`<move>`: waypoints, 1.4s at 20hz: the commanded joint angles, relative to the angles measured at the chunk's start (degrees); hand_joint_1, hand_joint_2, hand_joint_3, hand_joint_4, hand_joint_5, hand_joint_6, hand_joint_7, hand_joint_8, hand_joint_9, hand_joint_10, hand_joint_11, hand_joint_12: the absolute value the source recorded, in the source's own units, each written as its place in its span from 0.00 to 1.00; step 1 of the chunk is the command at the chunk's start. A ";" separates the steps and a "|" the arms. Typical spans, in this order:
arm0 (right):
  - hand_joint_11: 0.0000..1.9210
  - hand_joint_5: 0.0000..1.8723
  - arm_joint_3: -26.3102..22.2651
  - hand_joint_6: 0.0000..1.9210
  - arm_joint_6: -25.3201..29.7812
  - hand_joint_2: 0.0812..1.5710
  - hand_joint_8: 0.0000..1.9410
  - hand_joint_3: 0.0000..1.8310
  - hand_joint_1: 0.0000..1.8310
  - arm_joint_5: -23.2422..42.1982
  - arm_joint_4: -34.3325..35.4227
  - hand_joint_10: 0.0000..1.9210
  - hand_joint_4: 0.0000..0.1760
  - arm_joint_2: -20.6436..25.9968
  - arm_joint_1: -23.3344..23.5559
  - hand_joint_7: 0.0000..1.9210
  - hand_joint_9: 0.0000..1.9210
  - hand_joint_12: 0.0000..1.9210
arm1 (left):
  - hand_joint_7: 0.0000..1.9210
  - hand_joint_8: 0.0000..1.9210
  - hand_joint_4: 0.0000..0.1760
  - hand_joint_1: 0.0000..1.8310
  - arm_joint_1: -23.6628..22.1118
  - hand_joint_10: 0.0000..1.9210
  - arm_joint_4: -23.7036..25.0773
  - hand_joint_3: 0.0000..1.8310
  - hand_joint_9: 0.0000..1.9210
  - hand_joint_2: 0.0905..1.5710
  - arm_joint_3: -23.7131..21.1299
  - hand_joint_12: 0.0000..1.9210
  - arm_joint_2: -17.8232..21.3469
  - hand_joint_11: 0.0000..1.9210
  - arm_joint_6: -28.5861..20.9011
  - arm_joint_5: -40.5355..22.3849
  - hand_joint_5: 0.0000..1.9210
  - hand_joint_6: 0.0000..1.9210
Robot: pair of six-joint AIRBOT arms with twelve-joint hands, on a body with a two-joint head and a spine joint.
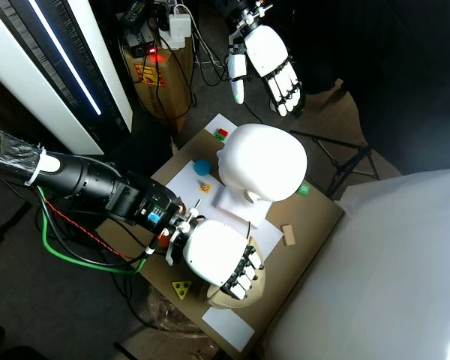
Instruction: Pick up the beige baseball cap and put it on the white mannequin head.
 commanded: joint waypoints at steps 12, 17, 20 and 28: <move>0.43 0.43 -9.55 0.54 0.48 0.73 0.57 0.00 0.75 11.40 -1.63 0.76 0.00 4.58 9.24 0.48 0.44 0.79 | 0.04 0.00 0.00 0.00 0.39 0.00 1.45 0.00 0.02 0.74 -0.22 0.17 -0.09 0.00 -0.11 -6.39 0.04 0.00; 0.42 0.37 -13.22 0.58 1.46 0.75 0.61 0.00 0.74 13.23 -2.22 0.79 0.00 5.67 13.53 0.45 0.43 0.79 | 0.04 0.00 0.00 0.00 0.90 0.00 1.01 0.00 0.04 0.74 -0.55 0.20 -0.06 0.00 -0.11 -6.98 0.05 0.00; 0.42 0.39 -14.48 0.57 5.42 0.74 0.60 0.00 0.74 14.85 -8.30 0.78 0.00 6.14 14.39 0.45 0.44 0.79 | 0.04 0.00 0.00 0.00 0.89 0.00 1.11 0.00 0.03 0.74 -0.49 0.15 -0.07 0.00 -0.11 -7.05 0.06 0.00; 0.42 0.42 -21.00 0.54 6.82 0.73 0.57 0.00 0.75 24.43 -24.77 0.77 0.00 6.04 13.99 0.47 0.44 0.79 | 0.04 0.00 0.00 0.00 1.11 0.00 1.29 0.00 0.03 0.74 -0.62 0.15 -0.03 0.00 -0.11 -7.06 0.05 0.00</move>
